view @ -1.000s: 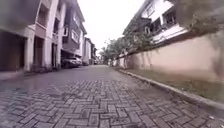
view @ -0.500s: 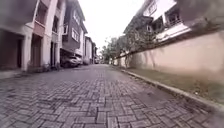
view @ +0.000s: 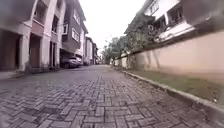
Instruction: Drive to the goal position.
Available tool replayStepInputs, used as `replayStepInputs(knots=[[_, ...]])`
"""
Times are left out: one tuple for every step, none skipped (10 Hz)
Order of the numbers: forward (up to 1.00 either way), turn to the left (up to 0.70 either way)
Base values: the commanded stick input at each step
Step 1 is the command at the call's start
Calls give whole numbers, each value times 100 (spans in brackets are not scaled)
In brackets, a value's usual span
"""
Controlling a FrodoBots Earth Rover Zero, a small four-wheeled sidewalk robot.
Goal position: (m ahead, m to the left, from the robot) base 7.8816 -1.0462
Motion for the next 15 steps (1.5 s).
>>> replayStepInputs(knots=[[69,3],[69,3],[69,3],[69,3],[69,3],[69,3],[69,3],[69,3],[69,3],[69,3],[69,3],[69,3],[69,3],[69,3],[69,3]])
